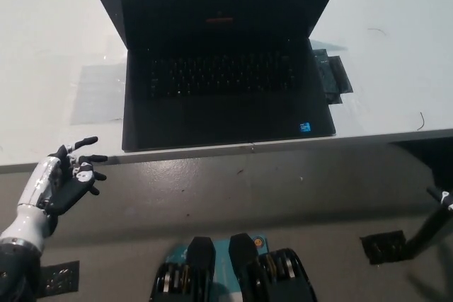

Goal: The robot uses its right hand to push down on the lid of a laptop kept in the middle of the desk to close it

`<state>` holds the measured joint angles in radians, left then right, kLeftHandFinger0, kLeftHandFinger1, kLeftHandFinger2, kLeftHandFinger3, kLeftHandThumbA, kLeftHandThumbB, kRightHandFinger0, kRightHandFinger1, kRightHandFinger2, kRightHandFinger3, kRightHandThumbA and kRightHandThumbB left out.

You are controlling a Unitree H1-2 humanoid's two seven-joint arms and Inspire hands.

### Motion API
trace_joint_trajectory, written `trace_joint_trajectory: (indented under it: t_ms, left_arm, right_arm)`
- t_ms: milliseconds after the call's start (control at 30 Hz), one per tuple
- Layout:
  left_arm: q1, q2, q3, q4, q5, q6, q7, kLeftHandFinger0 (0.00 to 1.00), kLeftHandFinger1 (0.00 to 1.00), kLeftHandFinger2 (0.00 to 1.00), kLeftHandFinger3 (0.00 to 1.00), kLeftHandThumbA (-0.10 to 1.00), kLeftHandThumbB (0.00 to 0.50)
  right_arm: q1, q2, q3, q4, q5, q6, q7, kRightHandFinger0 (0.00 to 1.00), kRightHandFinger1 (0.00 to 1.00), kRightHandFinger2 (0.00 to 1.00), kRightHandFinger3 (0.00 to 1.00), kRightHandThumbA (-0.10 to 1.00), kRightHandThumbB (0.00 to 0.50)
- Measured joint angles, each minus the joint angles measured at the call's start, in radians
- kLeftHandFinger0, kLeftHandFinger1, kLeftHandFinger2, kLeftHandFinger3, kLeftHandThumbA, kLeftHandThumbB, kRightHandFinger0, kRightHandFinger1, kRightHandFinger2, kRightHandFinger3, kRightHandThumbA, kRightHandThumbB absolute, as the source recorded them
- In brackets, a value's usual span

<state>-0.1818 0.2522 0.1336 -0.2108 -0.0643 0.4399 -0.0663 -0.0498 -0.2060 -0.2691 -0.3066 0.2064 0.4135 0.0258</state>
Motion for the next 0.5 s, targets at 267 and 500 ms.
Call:
trace_joint_trajectory:
  t_ms: [267,500]
  left_arm:
    - [-0.002,0.002,-0.002,0.0,0.0,0.0,-0.001,0.33,0.41,0.55,0.77,0.11,0.0]
    - [-0.013,0.002,-0.002,0.001,-0.001,0.0,-0.005,0.35,0.41,0.53,0.76,0.14,0.001]
  right_arm:
    - [-0.054,-0.052,-0.031,-0.038,0.001,0.04,-0.017,1.0,0.98,0.94,1.0,1.0,0.206]
    - [-0.256,-0.212,0.018,-0.035,-0.016,0.053,-0.02,1.0,1.0,1.0,1.0,1.0,0.268]
